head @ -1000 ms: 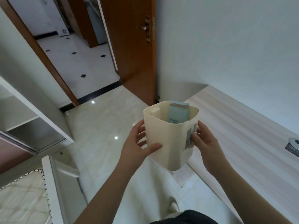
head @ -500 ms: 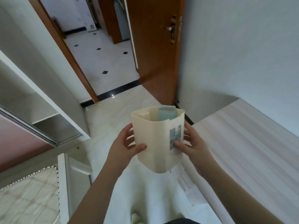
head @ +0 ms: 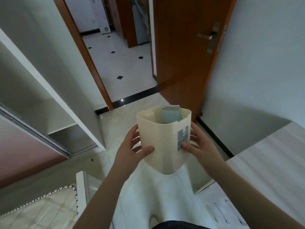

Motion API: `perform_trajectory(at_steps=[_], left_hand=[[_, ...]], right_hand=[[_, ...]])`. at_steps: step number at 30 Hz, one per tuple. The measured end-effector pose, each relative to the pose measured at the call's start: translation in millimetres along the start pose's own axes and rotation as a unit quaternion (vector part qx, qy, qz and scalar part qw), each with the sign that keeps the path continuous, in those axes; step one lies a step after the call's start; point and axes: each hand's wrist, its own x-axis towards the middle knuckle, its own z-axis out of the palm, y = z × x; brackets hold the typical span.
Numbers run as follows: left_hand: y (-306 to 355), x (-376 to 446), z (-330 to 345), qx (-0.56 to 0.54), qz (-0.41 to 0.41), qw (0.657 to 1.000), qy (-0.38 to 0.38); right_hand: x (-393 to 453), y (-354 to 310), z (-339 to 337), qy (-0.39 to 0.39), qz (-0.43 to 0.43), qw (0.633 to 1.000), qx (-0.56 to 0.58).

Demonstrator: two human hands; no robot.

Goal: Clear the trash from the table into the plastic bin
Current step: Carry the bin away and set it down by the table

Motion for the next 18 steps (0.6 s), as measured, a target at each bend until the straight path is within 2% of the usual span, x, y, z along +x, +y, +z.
perform_trajectory(at_steps=[7,18], left_hand=[[3,66,-15,0.024,0.017,0.999,-0.046],[22,186,60,0.087,0.050,0.987,-0.126]], right_hand=[[40,-3,9,0.052,0.013,0.999,-0.008],[96,-5,-68,0.161,-0.001,0.987,-0.004]])
